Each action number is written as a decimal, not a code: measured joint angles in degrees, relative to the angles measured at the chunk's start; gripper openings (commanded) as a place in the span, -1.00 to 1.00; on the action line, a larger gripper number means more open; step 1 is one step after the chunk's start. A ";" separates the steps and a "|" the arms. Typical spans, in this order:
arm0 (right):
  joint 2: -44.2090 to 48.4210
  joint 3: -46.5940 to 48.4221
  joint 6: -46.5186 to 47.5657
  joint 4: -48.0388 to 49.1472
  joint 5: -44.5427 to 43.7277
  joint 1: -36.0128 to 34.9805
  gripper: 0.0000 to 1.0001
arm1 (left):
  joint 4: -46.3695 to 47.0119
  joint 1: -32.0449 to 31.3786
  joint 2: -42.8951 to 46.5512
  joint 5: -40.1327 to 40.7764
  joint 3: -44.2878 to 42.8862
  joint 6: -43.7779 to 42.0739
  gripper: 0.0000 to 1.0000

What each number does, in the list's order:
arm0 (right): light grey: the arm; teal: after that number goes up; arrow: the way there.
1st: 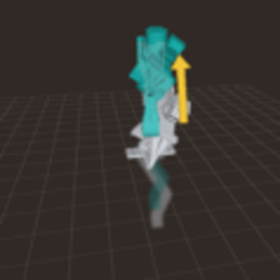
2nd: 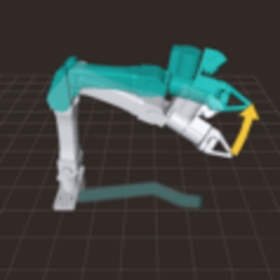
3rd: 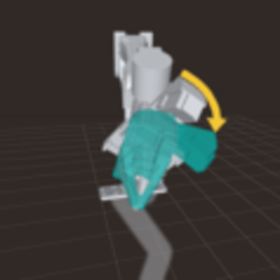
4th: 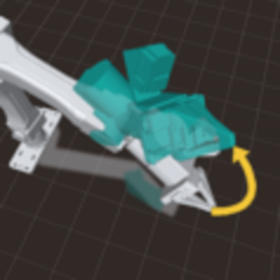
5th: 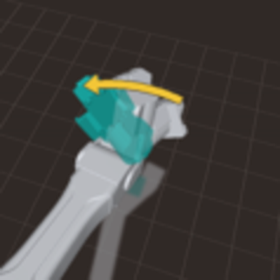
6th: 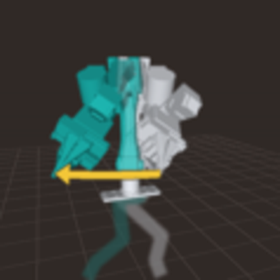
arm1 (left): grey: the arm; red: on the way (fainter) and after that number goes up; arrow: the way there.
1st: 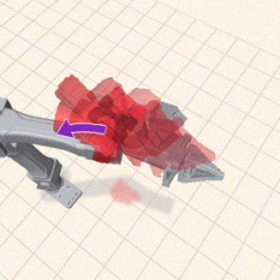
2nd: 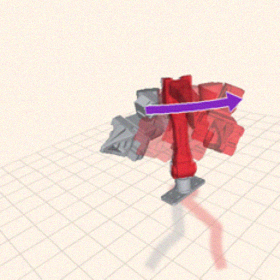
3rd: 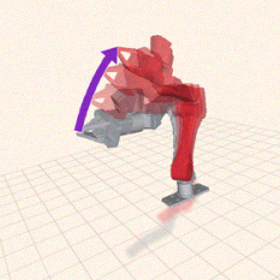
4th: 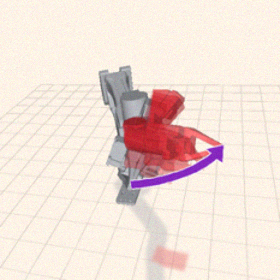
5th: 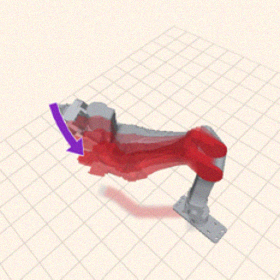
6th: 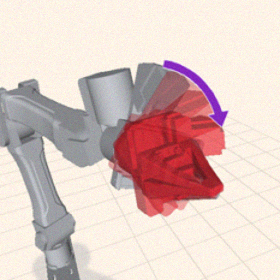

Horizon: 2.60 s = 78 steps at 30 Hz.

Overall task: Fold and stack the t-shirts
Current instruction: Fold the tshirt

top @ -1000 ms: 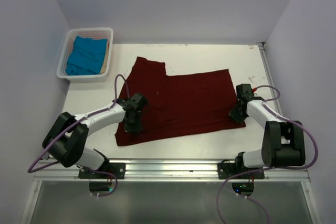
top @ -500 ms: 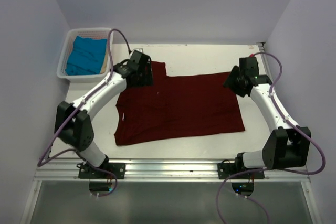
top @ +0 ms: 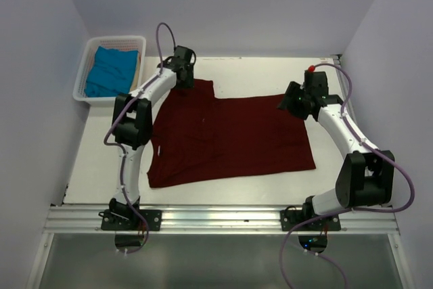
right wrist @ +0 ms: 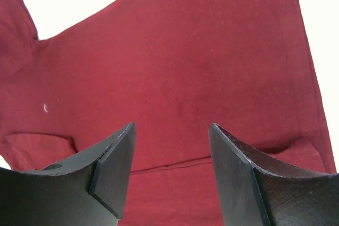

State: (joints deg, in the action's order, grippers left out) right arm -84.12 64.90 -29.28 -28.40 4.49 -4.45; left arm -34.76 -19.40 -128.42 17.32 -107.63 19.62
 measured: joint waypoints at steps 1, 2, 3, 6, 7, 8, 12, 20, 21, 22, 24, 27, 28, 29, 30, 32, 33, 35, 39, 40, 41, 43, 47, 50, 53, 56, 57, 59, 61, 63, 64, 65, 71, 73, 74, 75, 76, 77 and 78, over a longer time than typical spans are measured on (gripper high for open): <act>0.11 -0.57 0.15 0.28 0.11 0.00 0.22 | 0.39 0.66 -0.63 -0.66 -1.20 -0.57 0.09; 0.20 -1.05 0.35 0.44 0.26 -0.02 0.21 | 1.20 1.75 -1.51 -1.49 -2.99 -1.03 0.04; 0.28 -1.46 0.46 0.59 0.52 -0.04 0.21 | 1.66 2.54 -1.97 -2.08 -4.17 -1.31 0.00; 0.28 -2.16 0.70 0.85 1.16 -0.04 0.20 | 3.91 5.49 -2.93 -4.17 -7.08 -1.90 -0.02; 0.28 -2.27 0.79 0.92 1.22 -0.04 0.20 | 4.59 6.45 -3.26 -4.98 -7.89 -1.88 0.00; 0.28 -2.32 0.85 0.94 1.29 -0.04 0.19 | 5.11 7.37 -3.78 -5.73 -8.81 -1.88 0.02; 0.28 -2.34 0.90 1.11 1.31 -0.04 0.18 | 6.21 10.10 -7.82 -8.96 -13.73 -1.84 0.06; 0.26 -2.34 0.94 1.18 1.27 -0.28 0.17 | 7.93 11.39 -14.56 -18.73 -15.26 -1.60 0.07; 0.26 -2.34 0.96 1.18 1.27 -0.33 0.17 | 8.26 11.39 -14.88 -19.87 -15.26 -1.42 0.07; 0.24 -2.36 1.03 1.18 1.25 -0.39 0.17 | 8.72 11.41 -15.06 -20.65 -15.26 -1.29 0.07; 0.24 -2.38 1.11 1.18 1.20 -0.44 0.17 | 9.64 11.45 -15.26 -22.16 -15.26 -1.18 0.07; 0.24 -2.58 1.31 1.20 1.07 -0.44 0.17 | 11.15 11.54 -15.32 -23.43 -15.26 -1.16 0.07; 0.24 -2.62 1.36 1.20 1.05 -0.44 0.16 | 11.69 11.58 -15.41 -23.65 -15.26 -1.18 0.07; 0.24 -2.64 1.44 1.20 1.05 -0.44 0.16 | 12.09 11.63 -15.54 -23.78 -15.26 -1.18 0.07; 0.24 -2.67 1.51 1.20 1.05 -0.44 0.16 | 12.61 11.65 -15.76 -23.85 -15.26 -1.18 0.07; 0.15 -2.67 1.62 1.22 1.05 -0.44 0.15 | 13.70 11.76 -16.44 -23.96 -15.26 -1.18 0.07; 0.09 -2.69 1.73 1.22 1.05 -0.44 0.15 | 14.71 11.82 -16.72 -24.02 -15.32 -1.18 0.07; 0.02 -2.69 1.92 1.20 1.05 -0.44 0.15 | 15.89 11.93 -17.16 -23.98 -15.41 -1.18 0.07; 0.02 -2.69 2.10 1.20 1.03 -0.48 0.13 | 18.01 12.00 -17.97 -23.82 -15.91 -1.16 0.06; 0.00 -2.69 2.14 1.22 1.03 -0.48 0.12 | 18.38 12.02 -18.08 -23.74 -15.91 -1.16 0.05; 0.00 -2.69 2.25 1.20 1.03 -0.48 0.11 | 18.67 12.02 -18.16 -23.71 -15.91 -1.14 -0.01; 0.00 -2.69 2.34 1.22 1.01 -0.48 0.06 | 19.06 12.02 -18.27 -23.50 -15.91 -1.07 -0.10; -0.04 -2.69 2.36 1.20 1.01 -0.48 0.00 | 19.23 12.17 -18.38 -23.19 -15.80 -0.83 -0.32; -0.26 -2.69 2.36 1.22 0.98 -0.48 -0.03 | 20.22 12.26 -18.32 -22.91 -14.91 -0.87 -0.37; -0.37 -2.69 2.36 1.22 0.98 -0.48 -0.05 | 22.05 12.28 -17.51 -22.58 -12.83 -0.92 -0.54; -0.61 -2.69 2.34 1.27 0.98 -0.48 -0.09 | 22.86 12.28 -16.50 -21.90 -10.86 -1.07 -0.86; -0.74 -2.69 2.34 1.29 0.98 -0.48 -0.12 | 22.86 12.28 -16.39 -21.55 -10.60 -1.16 -0.94; -0.94 -2.69 2.34 1.31 0.87 -0.48 -0.17 | 22.88 12.28 -16.24 -21.51 -10.36 -1.18 -1.00; -1.01 -2.71 2.36 1.31 0.59 -0.48 -0.35 | 23.04 12.26 -16.11 -21.49 -10.10 -1.20 -1.00; -1.01 -2.73 2.32 1.31 0.22 -0.48 -0.60 | 23.26 12.26 -15.82 -21.49 -9.57 -1.18 -1.00; -1.03 -2.73 2.21 1.38 -0.15 -0.50 -0.89 | 23.26 12.26 -15.65 -21.46 -9.33 -1.18 -1.00; -1.14 -2.73 2.08 1.51 -0.52 -0.48 -0.99 | 23.34 12.26 -15.43 -21.46 -8.98 -1.18 -1.00; -5.31 -1.66 0.35 3.85 -4.28 -0.50 -1.00 | 22.21 12.26 -14.16 -21.46 -7.85 -1.18 -1.00; -7.98 0.20 0.07 4.07 -5.95 -0.50 -1.00 | 20.90 12.26 -13.73 -21.49 -7.85 -1.20 -1.00; -9.68 1.84 -0.11 4.13 -6.93 -0.50 -1.00 | 20.06 12.26 -13.46 -21.53 -7.85 -1.20 -1.00; -11.41 3.56 -0.22 4.17 -7.58 -0.48 -0.97 | 19.23 12.26 -13.07 -21.55 -7.85 -1.18 -1.00; -13.66 6.14 -0.33 4.17 -8.44 -0.39 -0.74 | 18.29 12.26 -12.59 -21.59 -7.85 -1.18 -1.00; -15.85 8.68 -0.68 4.59 -8.90 -0.31 -0.47 | 17.42 12.26 -11.98 -21.64 -7.85 -1.18 -1.00; -17.84 10.97 -1.03 5.01 -9.57 -0.17 -0.03 | 16.61 12.26 -11.23 -21.68 -7.80 -1.18 -1.00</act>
State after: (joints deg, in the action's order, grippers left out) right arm -101.95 75.88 -30.30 -23.40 -5.08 -4.62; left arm -18.15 -7.14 -139.65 -4.36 -115.44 18.44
